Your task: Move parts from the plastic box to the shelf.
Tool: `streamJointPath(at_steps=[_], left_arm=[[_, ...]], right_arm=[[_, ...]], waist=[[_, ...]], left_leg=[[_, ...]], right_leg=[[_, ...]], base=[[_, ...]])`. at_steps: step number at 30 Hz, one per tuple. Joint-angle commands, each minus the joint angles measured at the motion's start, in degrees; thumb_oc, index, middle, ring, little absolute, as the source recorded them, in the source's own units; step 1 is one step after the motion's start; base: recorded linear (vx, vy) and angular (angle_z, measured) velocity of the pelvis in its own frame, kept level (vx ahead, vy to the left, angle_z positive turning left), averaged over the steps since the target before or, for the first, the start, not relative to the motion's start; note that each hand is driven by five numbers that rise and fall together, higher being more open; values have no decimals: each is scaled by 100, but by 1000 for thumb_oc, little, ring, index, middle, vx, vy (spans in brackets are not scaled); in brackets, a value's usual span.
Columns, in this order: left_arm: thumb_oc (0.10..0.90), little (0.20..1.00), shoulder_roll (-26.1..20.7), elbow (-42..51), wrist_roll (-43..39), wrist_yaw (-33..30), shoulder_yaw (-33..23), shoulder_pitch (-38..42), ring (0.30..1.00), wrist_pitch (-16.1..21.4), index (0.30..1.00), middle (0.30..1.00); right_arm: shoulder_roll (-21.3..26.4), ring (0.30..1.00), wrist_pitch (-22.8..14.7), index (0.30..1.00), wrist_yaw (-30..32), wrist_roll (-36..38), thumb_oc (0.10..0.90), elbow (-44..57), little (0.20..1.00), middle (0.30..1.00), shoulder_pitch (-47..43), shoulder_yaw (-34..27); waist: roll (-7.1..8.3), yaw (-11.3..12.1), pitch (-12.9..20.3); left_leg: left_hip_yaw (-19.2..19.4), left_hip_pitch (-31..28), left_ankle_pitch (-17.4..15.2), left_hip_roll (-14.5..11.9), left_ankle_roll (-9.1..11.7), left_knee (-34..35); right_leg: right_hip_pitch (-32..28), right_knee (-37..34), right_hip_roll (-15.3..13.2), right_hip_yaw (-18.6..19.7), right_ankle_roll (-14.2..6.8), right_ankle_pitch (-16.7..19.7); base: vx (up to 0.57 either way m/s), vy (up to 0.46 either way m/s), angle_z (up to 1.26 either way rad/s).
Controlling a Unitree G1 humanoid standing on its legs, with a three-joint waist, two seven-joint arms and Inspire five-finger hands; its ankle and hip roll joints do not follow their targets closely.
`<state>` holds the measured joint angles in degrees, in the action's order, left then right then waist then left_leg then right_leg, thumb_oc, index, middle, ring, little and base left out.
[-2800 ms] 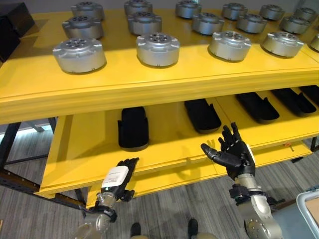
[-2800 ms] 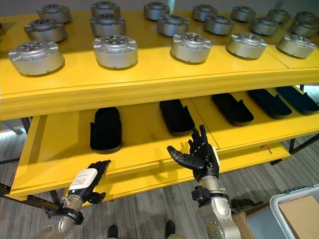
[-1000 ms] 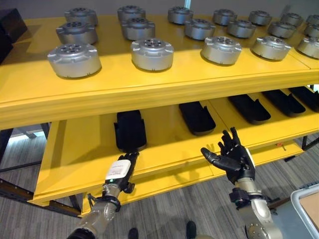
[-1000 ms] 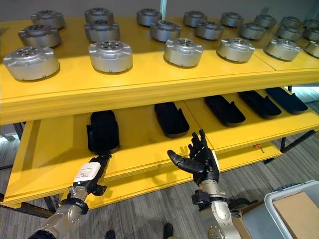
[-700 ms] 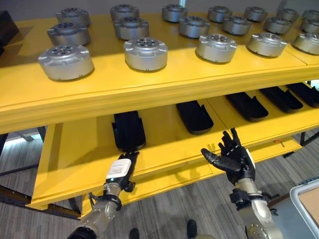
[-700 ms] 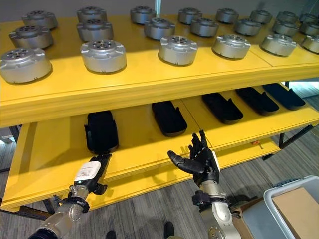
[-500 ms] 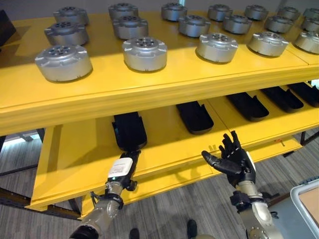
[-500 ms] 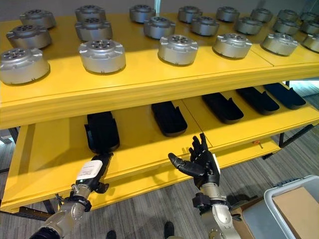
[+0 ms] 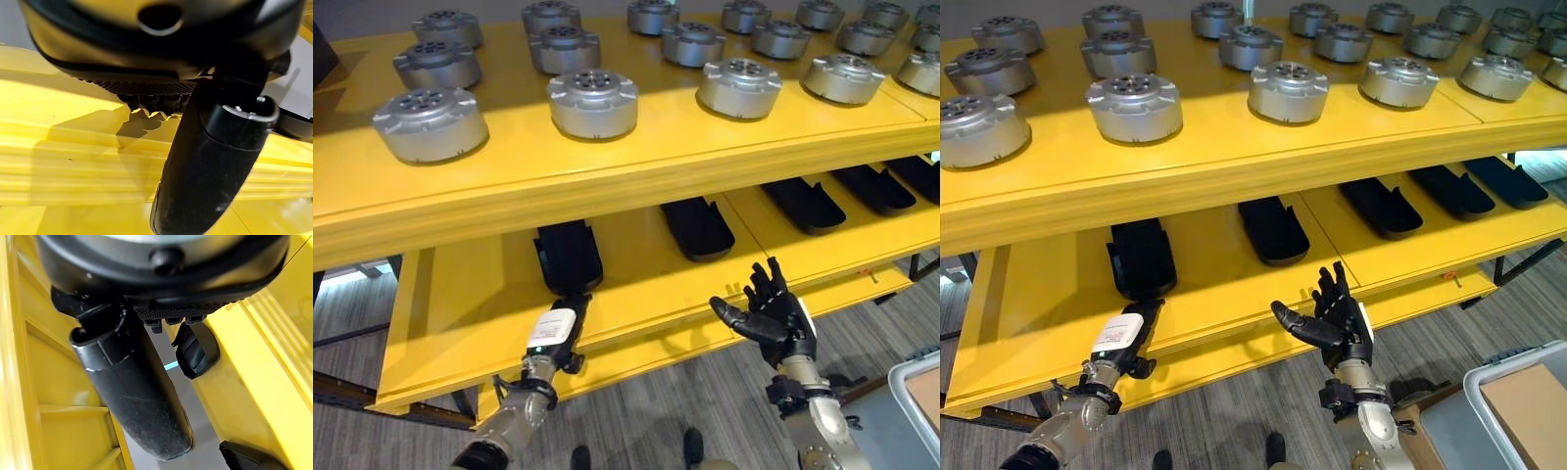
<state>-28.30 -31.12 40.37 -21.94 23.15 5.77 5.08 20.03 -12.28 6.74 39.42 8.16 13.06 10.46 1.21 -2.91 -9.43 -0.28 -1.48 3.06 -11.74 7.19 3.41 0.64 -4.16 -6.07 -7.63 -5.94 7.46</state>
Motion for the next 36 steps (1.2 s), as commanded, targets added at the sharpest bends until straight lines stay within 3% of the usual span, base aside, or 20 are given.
streamJointPath(at_steps=[1,15,20,22,28,32,35,36], left_arm=[[900,1000,-179,239,-226,225,105,231,1000,398,1000,1000],[900,1000,-821,2098,-1069,815,-631,-1347,1000,946,1000,1000],[900,1000,-960,3280,-2324,1032,-1059,-1844,1000,1343,1000,1000],[900,1000,-866,3418,-2789,1038,-1140,-1882,1000,1378,1000,1000],[900,1000,-342,3766,-5166,1392,-1422,-1939,1000,1365,1000,1000],[900,1000,-33,4024,-6197,1698,-1637,-1924,1000,1367,1000,1000],[900,1000,232,4124,-6865,1871,-1738,-1810,1000,1344,1000,1000],[900,1000,346,4260,-7156,1964,-1810,-1785,1000,1362,1000,1000]], right_arm=[[88,1000,-695,1000,-38,-121,900,676,1000,1000,-408,-330],[67,1000,-676,1000,-29,-151,900,710,1000,1000,-396,-517],[158,1000,-704,1000,-72,-98,900,736,1000,1000,-366,-514],[228,1000,-732,1000,-67,-93,900,750,1000,1000,-376,-505],[398,1000,-747,1000,-98,-122,900,832,1000,1000,-358,-594],[437,1000,-733,1000,-123,-230,900,825,1000,1000,-457,-586],[496,1000,-688,1000,-144,-323,900,839,1000,1000,-531,-613],[506,1000,-639,1000,-207,-349,900,821,1000,1000,-605,-588]], waist=[[246,-106,-20],[183,75,-73],[85,83,-17],[27,72,-16],[-201,-6,-23],[-247,-5,-12],[-185,-28,-67],[-117,55,-120]], left_leg=[[-20,257,134,-246,-31,-350],[-127,310,140,-228,-58,-386],[-207,306,317,-269,-17,-212],[-228,340,429,-319,29,-150],[-338,428,812,-520,139,-38],[-394,474,888,-581,141,-235],[-288,644,657,-337,38,-905],[-602,688,305,250,-66,-1127]], right_leg=[[-14,913,-195,32,-78,-866],[-55,912,-196,-39,-55,-869],[-55,936,-114,-113,-16,-920],[-22,956,-47,-137,15,-957],[77,1078,221,-169,235,-1097],[-4,1013,316,-137,330,-1110],[-119,935,209,-182,377,-1066],[-136,852,129,-125,376,-1007]], base=[[0,0,0],[-2,-1,1],[-10,-21,2],[-55,-68,12],[-51,-87,8],[-8,-78,3],[-24,-76,-4],[-29,-32,12]])
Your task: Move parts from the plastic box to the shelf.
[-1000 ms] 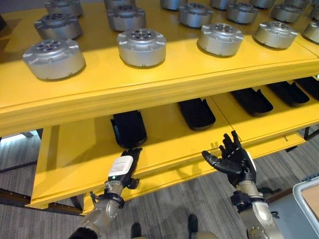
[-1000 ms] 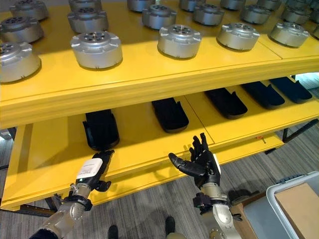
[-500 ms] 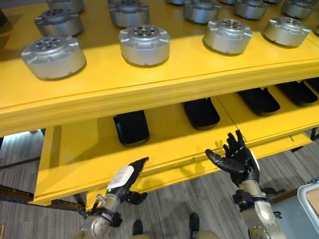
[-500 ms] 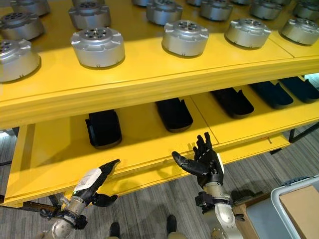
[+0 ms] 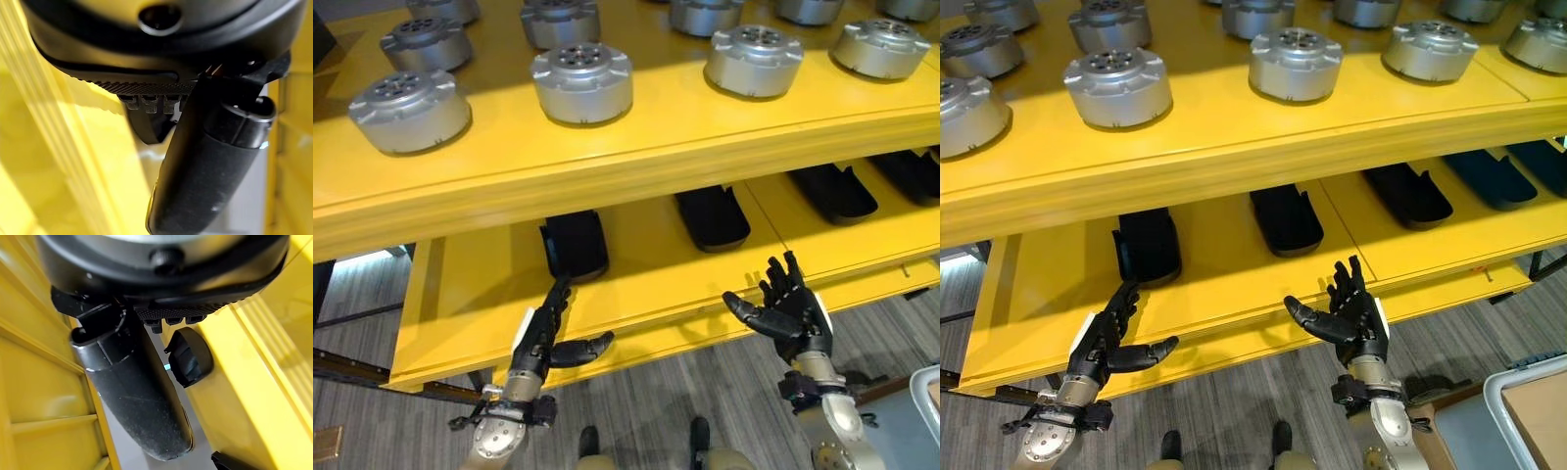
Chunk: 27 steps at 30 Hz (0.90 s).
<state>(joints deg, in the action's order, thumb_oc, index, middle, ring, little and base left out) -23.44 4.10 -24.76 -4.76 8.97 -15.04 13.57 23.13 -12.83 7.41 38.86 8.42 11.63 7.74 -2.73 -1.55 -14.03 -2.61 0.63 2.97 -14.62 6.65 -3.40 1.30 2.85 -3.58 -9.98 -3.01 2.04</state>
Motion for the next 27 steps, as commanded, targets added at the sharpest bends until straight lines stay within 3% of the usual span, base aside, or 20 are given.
streamJointPath(at_steps=[1,4,5,7,12,15,16,21,25,26,27], left_arm=[[900,1000,-87,791,-798,300,-440,250,1000,499,1000,1000],[900,1000,-93,733,-471,306,-509,152,1000,486,1000,1000],[900,1000,-78,616,-498,348,-525,95,1000,455,1000,1000],[900,1000,-114,511,-360,379,-525,61,1000,467,1000,1000],[900,1000,-143,299,-448,580,-167,223,1000,370,1000,1000],[900,1000,-207,317,-405,581,-93,234,1000,329,1000,1000],[900,1000,-262,343,-421,599,-13,274,1000,286,1000,1000],[900,1000,-313,358,-446,615,47,301,1000,265,1000,1000],[900,1000,-372,335,-494,612,42,338,1000,244,1000,1000],[900,1000,-377,332,-560,488,-16,376,1000,265,1000,1000],[900,1000,-375,333,-594,358,-50,426,1000,260,1000,1000]], right_arm=[[191,1000,-556,1000,-336,-287,900,805,1000,1000,-481,-318],[102,1000,-490,1000,-434,-227,900,660,1000,1000,-598,-240],[-8,1000,-446,1000,-474,-196,900,540,1000,1000,-799,-116],[-91,1000,-460,1000,-490,-210,900,446,1000,1000,-1010,-15],[-222,1000,-401,1000,-512,-203,900,479,1000,1000,-893,31],[-221,1000,-341,1000,-535,-212,900,507,1000,1000,-858,85],[-216,1000,-277,1000,-540,-203,900,531,1000,1000,-832,125],[-206,1000,-223,1000,-582,-191,900,569,1000,1000,-673,140],[-165,1000,-133,1000,-668,-164,900,566,1000,1000,-665,274],[-202,1000,-130,1000,-653,-199,900,487,1000,1000,-892,403],[-268,1000,-144,1000,-611,-221,900,410,1000,1000,-1098,521]], waist=[[344,-38,345],[452,124,422],[468,245,483],[493,344,524],[468,242,753],[476,219,818],[493,129,857],[488,46,900],[502,-62,859],[490,30,654],[433,253,493]], left_leg=[[-530,483,78,893,-96,-516],[-1005,471,-385,1751,-366,-656],[-1572,489,-488,2328,-574,-713],[-2140,506,-485,2744,-733,-752],[-1865,205,-333,2481,-817,-273],[-1827,73,-289,2470,-898,-52],[-1599,21,-268,2428,-947,46],[-1383,-61,-328,2379,-1030,90],[-982,-45,-435,2340,-1126,1],[-760,39,-489,2284,-1185,-111],[-523,49,-534,2166,-1157,-111]], right_leg=[[-208,78,-164,177,68,-399],[-179,-68,-145,394,10,-237],[-92,-144,-25,669,7,-144],[10,-187,156,1022,12,-61],[-154,-377,276,1185,-6,-45],[-129,-352,291,1332,-43,-33],[-55,-246,291,1520,-82,-14],[1,-182,315,1786,-131,3],[240,26,397,2258,-243,74],[595,495,369,1990,-346,46],[763,819,18,1124,-427,-81]], base=[[-22,-50,8],[7,-37,-59],[9,-19,-98],[-10,-8,-123],[46,69,-58],[1,79,-25],[-11,87,-33],[-2,78,-47],[-59,84,-70],[-199,39,-65],[-246,34,-77]])
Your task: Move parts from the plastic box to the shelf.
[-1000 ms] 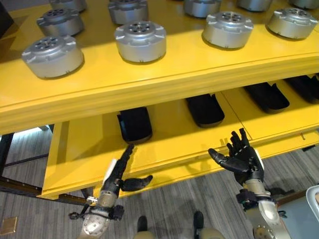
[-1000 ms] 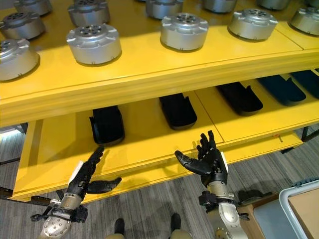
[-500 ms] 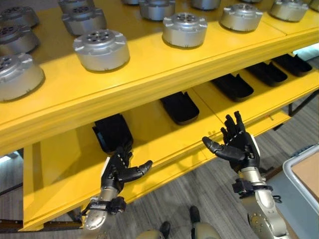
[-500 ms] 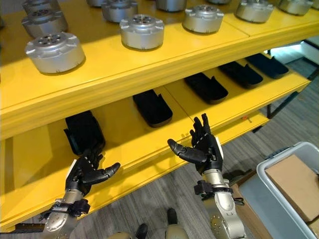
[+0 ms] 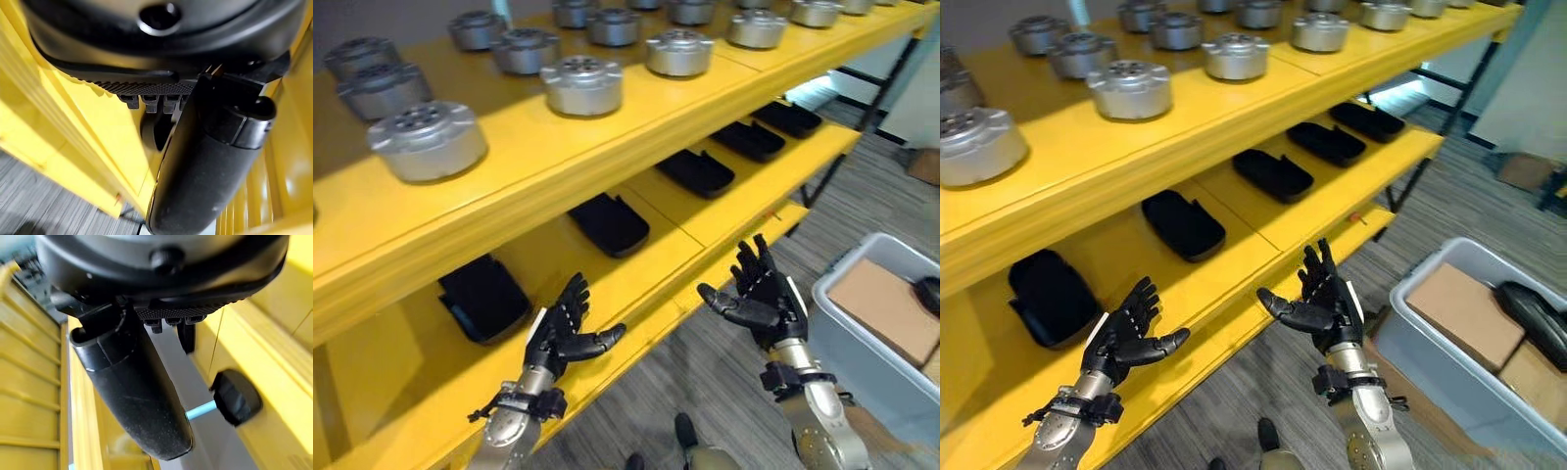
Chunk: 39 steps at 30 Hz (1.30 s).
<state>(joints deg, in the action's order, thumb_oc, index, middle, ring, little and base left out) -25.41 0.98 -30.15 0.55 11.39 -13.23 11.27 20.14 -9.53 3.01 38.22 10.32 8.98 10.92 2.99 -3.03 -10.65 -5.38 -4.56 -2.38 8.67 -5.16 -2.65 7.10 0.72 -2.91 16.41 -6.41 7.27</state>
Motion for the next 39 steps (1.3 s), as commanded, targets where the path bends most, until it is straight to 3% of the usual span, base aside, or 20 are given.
streamJointPath(at_steps=[1,2,4,5,6,9,12,14,15,21,23,25,26,28,29,30,31,33,36,39], left_arm=[[900,1000,-170,680,-59,-271,-382,237,1000,474,1000,1000],[900,1000,-151,674,-40,-254,-427,172,1000,474,1000,1000],[900,1000,-121,655,-49,-235,-435,123,1000,466,1000,1000],[900,1000,-113,612,-60,-214,-460,115,1000,431,1000,1000],[900,1000,-110,614,-35,-192,-486,99,1000,413,1000,1000],[900,1000,-103,653,61,-266,-558,94,1000,419,1000,1000],[900,1000,-33,495,206,-273,-555,177,1000,406,1000,1000],[900,1000,-24,462,198,-294,-577,234,1000,421,1000,1000],[900,1000,-10,478,88,-345,-614,300,1000,446,1000,1000],[900,1000,3,439,75,-311,-491,443,1000,435,1000,1000],[900,1000,54,391,87,-299,-445,495,1000,401,1000,1000],[900,1000,64,382,84,-292,-446,489,1000,405,1000,1000],[900,1000,93,341,80,-290,-480,476,1000,412,1000,1000],[900,1000,165,370,83,-263,-513,384,1000,414,1000,1000],[900,1000,177,371,54,-263,-499,319,1000,416,1000,1000],[900,1000,174,388,32,-253,-511,297,1000,425,1000,1000],[900,1000,190,390,32,-239,-512,278,1000,421,1000,1000],[900,1000,159,401,22,-186,-488,207,1000,428,1000,1000],[900,1000,118,350,138,-184,-362,262,1000,444,1000,1000],[900,1000,154,327,183,-137,-396,213,1000,453,1000,1000]], right_arm=[[-112,1000,-490,1000,-83,-184,900,124,1000,1000,-1004,308],[-175,1000,-463,1000,-71,-226,900,30,1000,1000,-1059,370],[-212,1000,-430,1000,-65,-268,900,7,1000,1000,-1080,436],[-206,1000,-411,1000,-82,-311,900,45,1000,1000,-1119,440],[-167,1000,-371,1000,-101,-442,900,111,1000,1000,-1089,374],[-252,1000,-380,1000,-11,-553,900,33,1000,1000,-1210,420],[-270,1000,-364,1000,-56,-539,900,40,1000,1000,-1075,330],[-232,1000,-378,1000,-26,-526,900,14,1000,1000,-1116,307],[-157,1000,-395,1000,-21,-503,900,-7,1000,1000,-1158,279],[33,1000,-459,1000,-14,-437,900,81,1000,1000,-1102,162],[105,1000,-547,1000,4,-422,900,107,1000,1000,-952,55],[124,1000,-558,1000,8,-415,900,110,1000,1000,-917,53],[182,1000,-589,1000,16,-424,900,61,1000,1000,-866,25],[277,1000,-604,1000,-27,-411,900,88,1000,1000,-846,-6],[379,1000,-582,1000,-84,-430,900,108,1000,1000,-769,-54],[402,1000,-569,1000,-87,-421,900,105,1000,1000,-744,-74],[404,1000,-558,1000,-130,-429,900,78,1000,1000,-754,-85],[464,1000,-573,1000,-155,-411,900,89,1000,1000,-719,-185],[423,1000,-609,1000,-135,-463,900,6,1000,1000,-696,-190],[226,1000,-522,1000,-353,-495,900,104,1000,1000,-498,-131]], waist=[[-239,632,118],[-285,631,141],[-286,612,137],[-264,621,148],[-249,560,152],[-157,667,174],[150,634,352],[185,627,398],[200,577,392],[68,344,388],[-70,184,417],[-105,163,423],[-121,122,388],[-97,177,240],[-11,250,85],[10,336,10],[69,444,-17],[118,491,-14],[-26,740,-80],[-118,796,132]], left_leg=[[-4,568,11,-318,95,-111],[144,531,39,-420,123,-23],[287,395,43,-518,135,105],[366,322,23,-552,139,156],[312,277,6,-553,152,201],[490,241,-74,-614,227,239],[662,123,-127,-680,366,375],[701,133,-111,-820,445,372],[686,178,-76,-1093,583,300],[708,41,164,-1859,964,455],[776,92,573,-2390,1208,346],[783,116,656,-2495,1244,261],[733,202,916,-2624,1217,-127],[558,512,984,-2452,1100,-1167],[293,974,1090,-2056,951,-2035],[133,1185,894,-1673,882,-2079],[-57,1474,601,-1184,783,-2026],[-11,1961,509,-1006,723,-1470],[-258,2471,1272,-718,881,-433],[-894,2045,1429,-685,816,192]], right_leg=[[84,1152,-692,-2658,-75,-750],[15,1148,-1016,-3036,10,-680],[-61,1117,-1167,-3136,27,-620],[-75,1068,-1332,-3095,-38,-461],[66,1013,-1513,-2695,-185,-120],[-30,598,-2168,-3172,-424,298],[-291,234,-2057,-3354,-617,323],[-283,190,-1934,-3320,-623,332],[-316,192,-1742,-3299,-567,179],[-401,220,-1148,-3336,-317,-289],[-367,256,-682,-3274,-94,-568],[-350,263,-568,-3242,-29,-622],[-347,282,-346,-3098,125,-706],[-472,190,-221,-2939,285,-736],[-561,203,-214,-2846,422,-835],[-613,194,-239,-2755,430,-891],[-650,158,-272,-2655,408,-886],[-766,48,-288,-2571,334,-897],[-1060,-42,-70,-2417,337,-984],[-1383,115,36,-1940,299,-1430]], base=[[-139,7,-97],[-51,-6,-174],[25,-29,-178],[76,-113,-66],[87,-152,-32],[69,-161,-42],[171,-241,-19],[118,-286,-15],[82,-298,-32],[102,-299,-24],[165,-426,-34],[101,-243,-19],[93,-224,-20],[100,-263,-45],[113,-157,-72],[168,-88,-69],[194,-19,-33],[265,-4,-37],[300,56,-28],[474,198,-114]])
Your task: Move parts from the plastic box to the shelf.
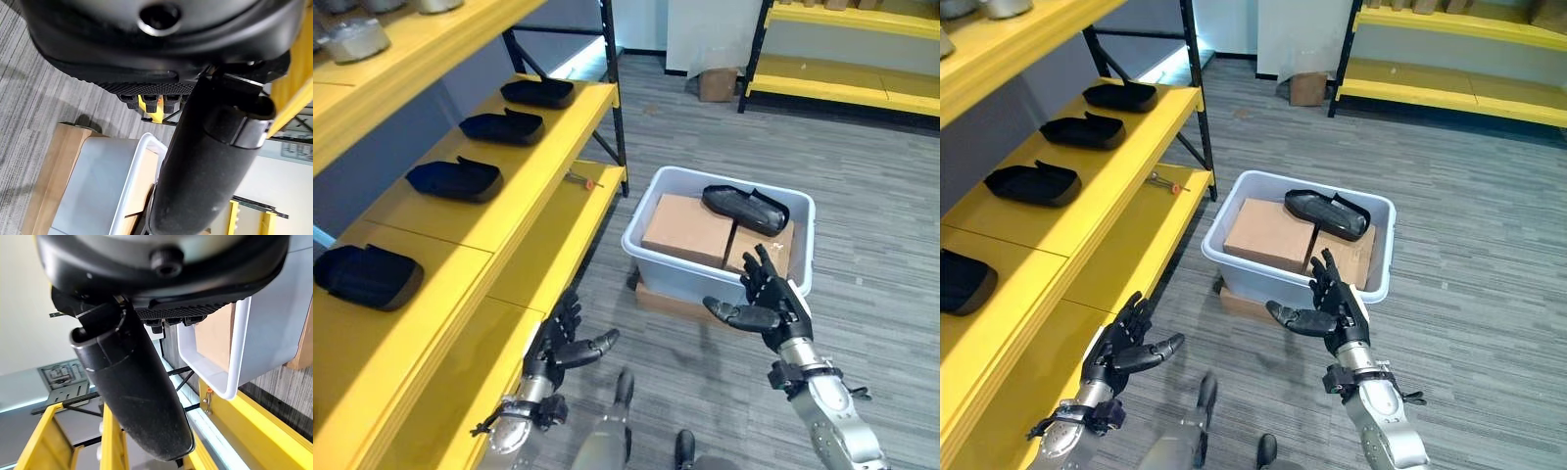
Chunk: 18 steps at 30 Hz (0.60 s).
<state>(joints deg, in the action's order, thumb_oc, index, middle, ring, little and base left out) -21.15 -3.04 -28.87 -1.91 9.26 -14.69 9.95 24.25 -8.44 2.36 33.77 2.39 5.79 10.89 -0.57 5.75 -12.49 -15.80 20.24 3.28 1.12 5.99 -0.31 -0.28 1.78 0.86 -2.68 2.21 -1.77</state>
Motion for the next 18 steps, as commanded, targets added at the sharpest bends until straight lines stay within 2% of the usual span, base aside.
streamJointPath(at_steps=[1,3,5,12,14,15,16,17,18], left_arm=[[900,1000,-289,741,35,136,-177,380,1000,589,1000,1000],[900,1000,-395,774,69,162,-198,325,1000,579,1000,1000],[900,1000,-493,784,50,176,-204,326,1000,571,1000,1000],[900,1000,-728,872,2,104,-269,232,1000,528,1000,1000],[900,1000,-778,856,18,74,-265,270,1000,523,1000,1000],[900,1000,-779,855,18,73,-265,272,1000,524,1000,1000],[900,1000,-808,860,30,65,-268,292,1000,518,1000,1000],[900,1000,-854,872,55,64,-269,307,1000,499,1000,1000],[900,1000,-912,885,91,48,-245,314,1000,489,1000,1000]], right_arm=[[-197,1000,-618,1000,-320,-21,900,895,1000,1000,-143,-140],[-244,1000,-569,1000,-389,61,900,958,1000,1000,-35,-140],[-237,1000,-503,1000,-442,32,900,945,1000,1000,-21,-86],[-255,1000,-342,1000,-556,33,900,860,1000,1000,-280,248],[-279,1000,-339,1000,-567,5,900,858,1000,1000,-286,285],[-281,1000,-339,1000,-566,5,900,858,1000,1000,-288,285],[-288,1000,-330,1000,-564,-11,900,869,1000,1000,-286,286],[-294,1000,-332,1000,-570,-29,900,905,1000,1000,-250,262],[-301,1000,-344,1000,-562,-47,900,939,1000,1000,-213,278]], waist=[[258,-129,357],[337,-185,462],[403,-236,515],[611,-164,596],[633,-166,529],[636,-162,531],[623,-174,498],[597,-232,433],[469,-320,266]], left_leg=[[196,-494,819,81,-334,-104],[208,-605,647,146,-428,-177],[389,-624,522,146,-475,-242],[686,-647,5,295,-831,-535],[653,-685,-143,392,-936,-676],[659,-676,-148,394,-938,-687],[620,-718,-183,417,-994,-694],[563,-828,-243,487,-1069,-711],[495,-1032,-272,493,-1169,-677]], right_leg=[[-664,33,-411,-47,-586,-552],[-702,43,-560,121,-687,-542],[-689,43,-695,150,-773,-484],[-379,291,-1039,452,-1038,-146],[-165,851,-1090,457,-1112,112],[-148,874,-1092,466,-1115,101],[40,1283,-1080,495,-1114,276],[259,1832,-1072,519,-1098,621],[598,2679,-984,484,-1000,989]], base=[[373,204,-156],[278,155,-77],[224,150,-34],[171,130,-37],[107,92,-25],[75,84,-1],[77,98,7],[141,195,6],[151,199,2]])
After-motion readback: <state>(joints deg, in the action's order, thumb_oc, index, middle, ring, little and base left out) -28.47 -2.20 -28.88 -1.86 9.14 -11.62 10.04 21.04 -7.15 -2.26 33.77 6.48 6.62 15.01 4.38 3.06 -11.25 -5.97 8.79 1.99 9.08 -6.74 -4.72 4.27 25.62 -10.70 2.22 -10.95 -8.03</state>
